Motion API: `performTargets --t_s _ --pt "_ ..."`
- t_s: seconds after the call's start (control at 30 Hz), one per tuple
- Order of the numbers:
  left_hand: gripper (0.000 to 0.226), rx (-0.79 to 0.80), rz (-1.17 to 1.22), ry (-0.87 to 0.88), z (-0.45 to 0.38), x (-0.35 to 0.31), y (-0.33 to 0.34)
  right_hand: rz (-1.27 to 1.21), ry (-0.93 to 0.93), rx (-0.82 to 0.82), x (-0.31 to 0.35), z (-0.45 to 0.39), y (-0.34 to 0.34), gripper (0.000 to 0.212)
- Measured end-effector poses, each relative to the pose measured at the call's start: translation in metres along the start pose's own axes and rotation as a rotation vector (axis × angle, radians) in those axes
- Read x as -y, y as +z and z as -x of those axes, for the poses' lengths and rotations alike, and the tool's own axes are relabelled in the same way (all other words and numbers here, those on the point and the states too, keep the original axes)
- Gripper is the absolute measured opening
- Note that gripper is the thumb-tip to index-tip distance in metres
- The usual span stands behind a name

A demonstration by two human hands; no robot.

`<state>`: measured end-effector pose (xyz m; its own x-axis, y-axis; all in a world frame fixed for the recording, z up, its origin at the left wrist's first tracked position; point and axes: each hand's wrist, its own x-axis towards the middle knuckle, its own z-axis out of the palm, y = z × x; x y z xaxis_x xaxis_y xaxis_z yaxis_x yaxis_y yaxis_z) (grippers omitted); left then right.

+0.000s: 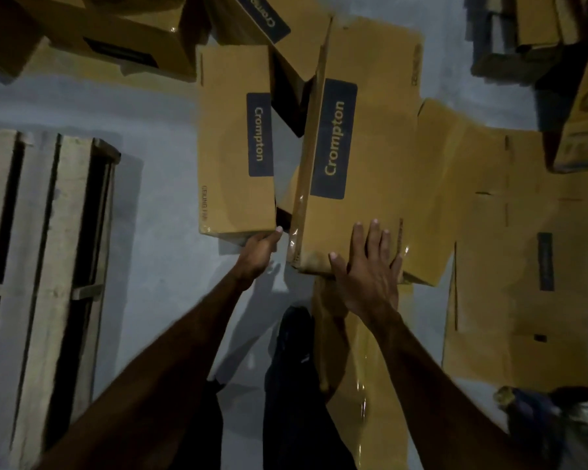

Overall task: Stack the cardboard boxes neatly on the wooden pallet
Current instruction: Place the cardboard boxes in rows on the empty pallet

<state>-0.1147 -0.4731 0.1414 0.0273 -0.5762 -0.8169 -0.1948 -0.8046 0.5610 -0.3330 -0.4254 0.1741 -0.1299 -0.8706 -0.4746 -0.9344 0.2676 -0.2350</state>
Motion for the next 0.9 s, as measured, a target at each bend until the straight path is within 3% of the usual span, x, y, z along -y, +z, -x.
performTargets --t_s 0.07,0.13,0.17,0.27,0.47,0.6,0.7,0.9 --pt "0.027 -0.001 0.048 -0.047 -0.018 0.007 0.011 -0.042 0.024 -0.075 -0.013 -0.002 0.002 0.077" --pt "0.054 -0.013 0.067 -0.091 -0.027 0.011 0.027 -0.110 0.092 -0.160 -0.031 -0.007 -0.001 0.074" --pt "0.056 -0.001 0.080 -0.106 -0.028 0.011 0.035 -0.162 0.145 -0.190 -0.040 -0.010 -0.006 0.074" --pt "0.036 0.087 0.085 -0.112 -0.025 0.006 0.057 -0.405 0.327 -0.235 -0.077 -0.028 -0.021 0.078" --pt "0.035 0.098 0.081 -0.050 -0.034 -0.008 0.080 -0.695 0.422 -0.276 -0.142 -0.059 -0.027 0.107" --pt "0.031 0.125 0.106 -0.076 -0.036 -0.012 0.092 -0.838 0.444 -0.256 -0.173 -0.075 -0.015 0.090" --pt "0.046 -0.004 0.216 -0.010 -0.026 -0.018 0.093 -0.966 0.454 -0.188 -0.180 -0.070 -0.024 0.083" --pt "0.037 -0.056 0.182 0.127 0.058 -0.072 0.056 -1.395 0.446 -0.061 -0.107 -0.002 -0.124 0.045"
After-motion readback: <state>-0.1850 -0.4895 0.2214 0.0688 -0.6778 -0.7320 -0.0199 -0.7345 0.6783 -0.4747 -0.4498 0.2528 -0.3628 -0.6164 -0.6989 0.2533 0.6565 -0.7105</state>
